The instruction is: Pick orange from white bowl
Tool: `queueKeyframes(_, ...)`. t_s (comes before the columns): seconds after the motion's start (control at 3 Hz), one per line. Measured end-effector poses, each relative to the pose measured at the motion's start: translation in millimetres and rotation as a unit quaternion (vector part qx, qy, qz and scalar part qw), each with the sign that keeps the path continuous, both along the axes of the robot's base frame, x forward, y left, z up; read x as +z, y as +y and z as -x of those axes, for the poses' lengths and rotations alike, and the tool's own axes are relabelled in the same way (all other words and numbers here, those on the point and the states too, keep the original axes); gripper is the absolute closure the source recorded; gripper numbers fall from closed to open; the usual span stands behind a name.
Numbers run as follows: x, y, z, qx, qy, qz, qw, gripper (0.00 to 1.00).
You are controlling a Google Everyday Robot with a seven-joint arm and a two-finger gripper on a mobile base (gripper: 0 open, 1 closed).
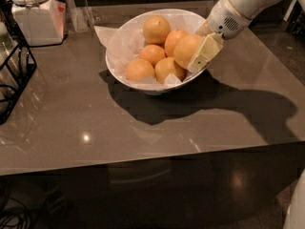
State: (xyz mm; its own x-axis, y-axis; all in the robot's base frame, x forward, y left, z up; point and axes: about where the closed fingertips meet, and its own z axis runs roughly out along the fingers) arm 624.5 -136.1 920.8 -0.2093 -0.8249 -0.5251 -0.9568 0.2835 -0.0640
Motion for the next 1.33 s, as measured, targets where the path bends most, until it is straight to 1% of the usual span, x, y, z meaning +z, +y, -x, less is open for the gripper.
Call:
queueKeyframes(0.33, -4, 0, -3, -0.001, 0.007, -0.001, 1.0000, 0.34)
queueKeyframes(0.67, -4, 0, -3, -0.001, 0.007, -0.001, 1.0000, 0.55)
queueKeyframes(1.0, -2, 0, -1, -0.001, 0.006, -0.001, 1.0000, 0.78)
queueKeyframes(1.33, 25, 1, 13, 0.010, -0.042, -0.012, 0.9990, 0.99)
